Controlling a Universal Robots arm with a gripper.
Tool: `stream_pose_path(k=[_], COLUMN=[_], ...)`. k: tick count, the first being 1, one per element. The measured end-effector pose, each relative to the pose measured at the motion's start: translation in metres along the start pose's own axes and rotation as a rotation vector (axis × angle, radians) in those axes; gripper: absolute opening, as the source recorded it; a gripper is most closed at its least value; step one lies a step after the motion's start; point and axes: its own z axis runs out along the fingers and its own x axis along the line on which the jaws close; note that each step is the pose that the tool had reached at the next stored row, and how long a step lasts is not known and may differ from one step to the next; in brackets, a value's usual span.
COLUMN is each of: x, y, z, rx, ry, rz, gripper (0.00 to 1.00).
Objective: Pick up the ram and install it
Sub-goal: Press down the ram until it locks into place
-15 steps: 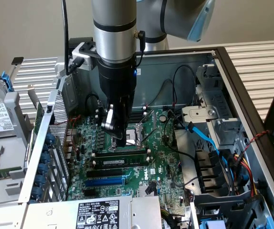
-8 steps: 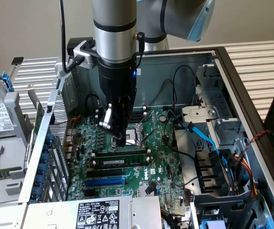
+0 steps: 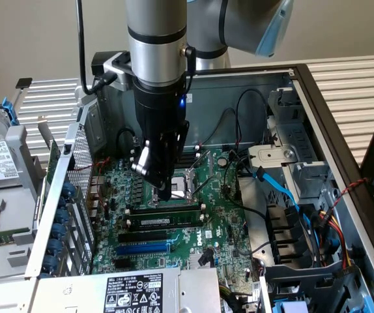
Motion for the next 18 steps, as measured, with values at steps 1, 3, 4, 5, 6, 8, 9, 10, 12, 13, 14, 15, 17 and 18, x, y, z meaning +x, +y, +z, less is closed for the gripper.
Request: stream_pose_path(k=[1,3,4,5,6,8,9,10,12,13,14,15,17,18], x=[0.0000,0.0000,0.0000,0.0000,0.0000,0.0000,0.0000,0.0000,0.0000,0.0001,0.0000,0.0000,0.0000,0.0001], y=[0.0000,0.0000,0.0000,0.0000,0.0000,0.0000,0.0000,0.0000,0.0000,0.0000,0.0000,0.0000,0.0000,0.0000], z=[0.0000,0.0000,0.0000,-0.0001,0.0000,-0.0001,-0.0001,-0.0001,0.0000,-0.0001,0.0000,-0.0001,-0.0001,-0.0001], rx=[-0.0008,-0.0027,-0.0036,-0.0047,-0.0056,-0.0075,-0.0085,-0.0095,-0.0114,-0.0124,-0.0134,-0.0144,-0.0165,-0.0174], ry=[0.0002,0.0004,0.0005,0.0006,0.0007,0.0010,0.0011,0.0011,0.0013,0.0014,0.0015,0.0017,0.0019,0.0020], rz=[0.014,0.042,0.056,0.072,0.086,0.115,0.130,0.145,0.175,0.190,0.205,0.221,0.251,0.265], gripper=[0.10,0.10,0.10,0.10,0.10,0.10,0.10,0.10,0.10,0.10,0.10,0.10,0.10,0.10])
